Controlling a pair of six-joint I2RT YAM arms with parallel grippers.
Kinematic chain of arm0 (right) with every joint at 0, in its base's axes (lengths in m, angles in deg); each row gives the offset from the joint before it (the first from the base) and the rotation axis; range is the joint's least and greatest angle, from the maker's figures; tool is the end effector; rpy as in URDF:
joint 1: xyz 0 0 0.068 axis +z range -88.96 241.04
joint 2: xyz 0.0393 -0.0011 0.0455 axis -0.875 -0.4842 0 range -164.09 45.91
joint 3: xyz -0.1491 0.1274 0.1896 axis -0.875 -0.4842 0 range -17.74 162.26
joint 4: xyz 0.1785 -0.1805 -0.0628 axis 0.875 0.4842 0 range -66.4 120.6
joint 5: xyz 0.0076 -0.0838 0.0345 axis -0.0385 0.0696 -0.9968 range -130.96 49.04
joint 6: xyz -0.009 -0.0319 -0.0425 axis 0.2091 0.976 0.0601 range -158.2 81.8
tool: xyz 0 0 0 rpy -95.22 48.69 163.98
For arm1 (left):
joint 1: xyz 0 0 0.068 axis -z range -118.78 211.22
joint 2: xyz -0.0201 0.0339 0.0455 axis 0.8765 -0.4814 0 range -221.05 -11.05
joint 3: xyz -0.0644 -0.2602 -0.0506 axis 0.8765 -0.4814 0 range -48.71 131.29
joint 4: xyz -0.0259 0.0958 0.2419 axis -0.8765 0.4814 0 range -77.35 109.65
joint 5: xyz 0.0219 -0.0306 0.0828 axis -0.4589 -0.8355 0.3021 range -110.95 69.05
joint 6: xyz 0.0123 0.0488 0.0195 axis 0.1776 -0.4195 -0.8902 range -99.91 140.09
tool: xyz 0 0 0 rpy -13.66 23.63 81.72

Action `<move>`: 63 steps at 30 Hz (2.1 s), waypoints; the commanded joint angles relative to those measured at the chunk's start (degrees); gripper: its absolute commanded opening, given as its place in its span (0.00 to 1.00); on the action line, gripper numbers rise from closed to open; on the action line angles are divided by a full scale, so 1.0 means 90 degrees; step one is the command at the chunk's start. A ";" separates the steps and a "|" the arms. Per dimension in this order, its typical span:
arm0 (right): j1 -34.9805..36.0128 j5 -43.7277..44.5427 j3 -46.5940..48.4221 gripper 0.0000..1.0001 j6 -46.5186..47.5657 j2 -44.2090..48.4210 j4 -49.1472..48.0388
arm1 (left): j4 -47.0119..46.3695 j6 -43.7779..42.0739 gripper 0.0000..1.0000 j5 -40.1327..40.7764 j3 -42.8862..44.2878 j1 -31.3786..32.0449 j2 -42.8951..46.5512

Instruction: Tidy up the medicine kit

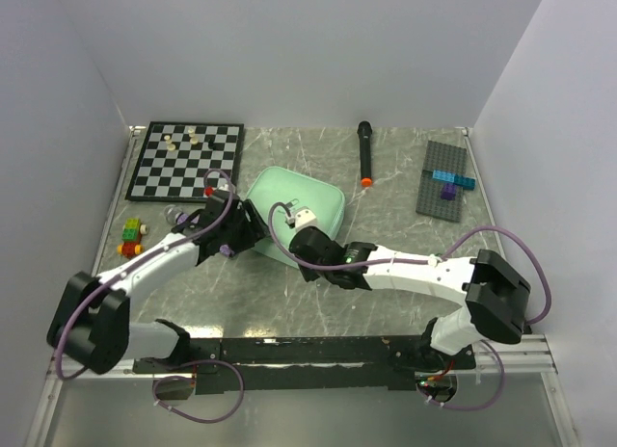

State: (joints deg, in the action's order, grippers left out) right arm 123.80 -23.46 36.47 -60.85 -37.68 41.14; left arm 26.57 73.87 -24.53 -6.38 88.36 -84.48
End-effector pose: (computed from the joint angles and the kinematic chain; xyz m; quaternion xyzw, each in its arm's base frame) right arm 0.1502 0.2683 0.2291 -0.2627 0.8827 0.1421 0.3627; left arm 0.2330 -0.1220 0.2139 -0.2012 0.9014 -0.2700 0.2723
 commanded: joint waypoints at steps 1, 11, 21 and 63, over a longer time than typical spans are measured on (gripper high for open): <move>0.0077 0.0009 -0.0145 0.00 -0.0061 0.0293 0.0033 | -0.0598 0.0099 0.69 0.0192 0.0453 -0.0085 -0.0482; 0.0204 0.0116 -0.0584 0.00 -0.0119 0.0538 0.0189 | -0.0579 -0.0213 0.39 0.0251 0.1283 -0.0427 -0.1489; 0.0175 0.0828 -0.0994 0.00 -0.0441 0.1162 0.0881 | -0.0755 -0.0448 0.01 0.0085 0.1518 -0.0681 -0.2124; 0.0261 0.1191 -0.0050 0.00 -0.0658 0.0618 0.0737 | 0.0182 -0.0605 0.67 -0.0150 0.1050 -0.0847 -0.0222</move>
State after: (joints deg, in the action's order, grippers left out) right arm 121.99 -11.57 28.15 -70.10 -27.98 48.18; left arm 26.41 66.75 -27.06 5.40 80.55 -91.87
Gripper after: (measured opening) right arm 0.007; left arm 0.651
